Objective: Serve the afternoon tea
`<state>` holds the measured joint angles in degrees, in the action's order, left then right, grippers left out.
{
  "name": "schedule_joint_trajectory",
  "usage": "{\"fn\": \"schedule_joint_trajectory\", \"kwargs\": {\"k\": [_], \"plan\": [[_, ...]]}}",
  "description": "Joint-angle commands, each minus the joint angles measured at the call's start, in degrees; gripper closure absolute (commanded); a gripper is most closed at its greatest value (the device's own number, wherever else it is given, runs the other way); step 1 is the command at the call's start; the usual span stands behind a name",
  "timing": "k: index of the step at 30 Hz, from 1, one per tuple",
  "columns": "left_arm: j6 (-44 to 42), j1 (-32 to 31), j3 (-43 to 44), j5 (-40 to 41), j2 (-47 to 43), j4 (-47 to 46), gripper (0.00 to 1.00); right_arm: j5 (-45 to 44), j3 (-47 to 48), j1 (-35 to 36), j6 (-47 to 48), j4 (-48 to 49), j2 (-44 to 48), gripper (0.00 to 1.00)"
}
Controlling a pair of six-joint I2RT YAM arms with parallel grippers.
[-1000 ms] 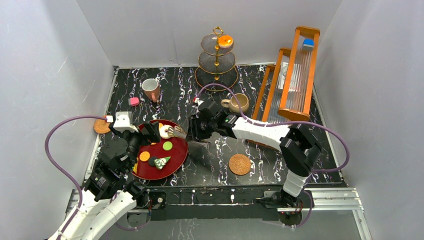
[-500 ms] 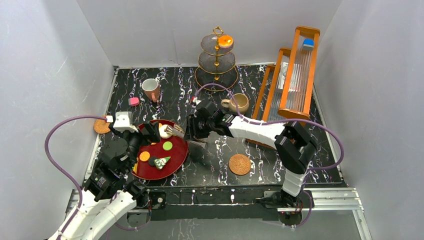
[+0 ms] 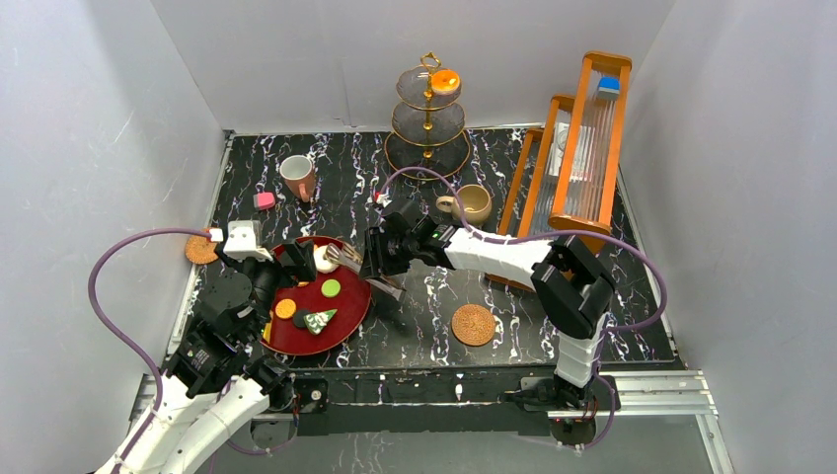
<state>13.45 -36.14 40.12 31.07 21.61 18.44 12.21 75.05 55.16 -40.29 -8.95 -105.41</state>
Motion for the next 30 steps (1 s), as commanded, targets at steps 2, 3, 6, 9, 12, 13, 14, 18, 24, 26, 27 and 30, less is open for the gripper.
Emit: {"fn": "schedule_joint_trajectory", "kwargs": {"k": [2, 3, 6, 9, 12, 13, 14, 18, 24, 26, 27, 30], "plan": [[-0.36, -0.24, 0.2, 0.77, -0.33, -0.72, 0.09, 1.42, 3.26, -0.09, -0.44, 0.94, 0.18, 0.49], [-0.36, -0.25, 0.2, 0.78, -0.33, -0.68, 0.08, 1.6, 3.39, -0.1, -0.48, 0.8, 0.22, 0.49], [-0.31, -0.25, 0.22, 0.83, -0.33, -0.73, 0.09, 1.74, 3.64, -0.05, -0.5, -0.16, 0.63, 0.49], [-0.36, -0.25, 0.15, 0.74, -0.21, -0.75, 0.09, 1.37, 3.79, -0.13, -0.5, -0.58, 0.58, 0.49], [-0.36, -0.24, 0.16, 0.68, -0.16, -0.75, 0.08, 1.8, 4.08, -0.11, -0.44, -0.58, -0.23, 0.49], [-0.43, -0.2, 0.19, 0.74, -0.16, -0.66, 0.08, 2.24, 4.14, -0.06, -0.48, -0.55, -0.47, 0.49], [-0.44, -0.22, 0.19, 0.73, -0.16, -0.67, 0.08, 2.63, 4.22, -0.05, -0.56, -0.47, -0.73, 0.49], [-0.41, -0.24, 0.12, 0.85, -0.34, -0.72, 0.08, 3.01, 4.41, -0.05, -0.45, -0.51, -1.03, 0.53], [-0.36, -0.25, 0.2, 0.79, 0.21, -0.75, 0.08, 2.98, 4.91, -0.07, 0.44, -0.87, 0.43, 0.6], [-0.36, -0.24, 0.21, 0.77, 0.43, -0.72, 0.08, 2.54, 5.04, -0.05, 0.7, -0.98, 1.0, 0.62], [-0.36, -0.25, 0.22, 0.76, 0.53, -0.7, 0.08, 2.39, 5.18, -0.05, 0.81, -1.13, 1.26, 0.62], [-0.27, -0.25, 0.09, 0.57, 0.7, -0.75, 0.09, 1.35, 5.31, -0.06, 1.71, -1.33, 2.18, 0.63]]}}
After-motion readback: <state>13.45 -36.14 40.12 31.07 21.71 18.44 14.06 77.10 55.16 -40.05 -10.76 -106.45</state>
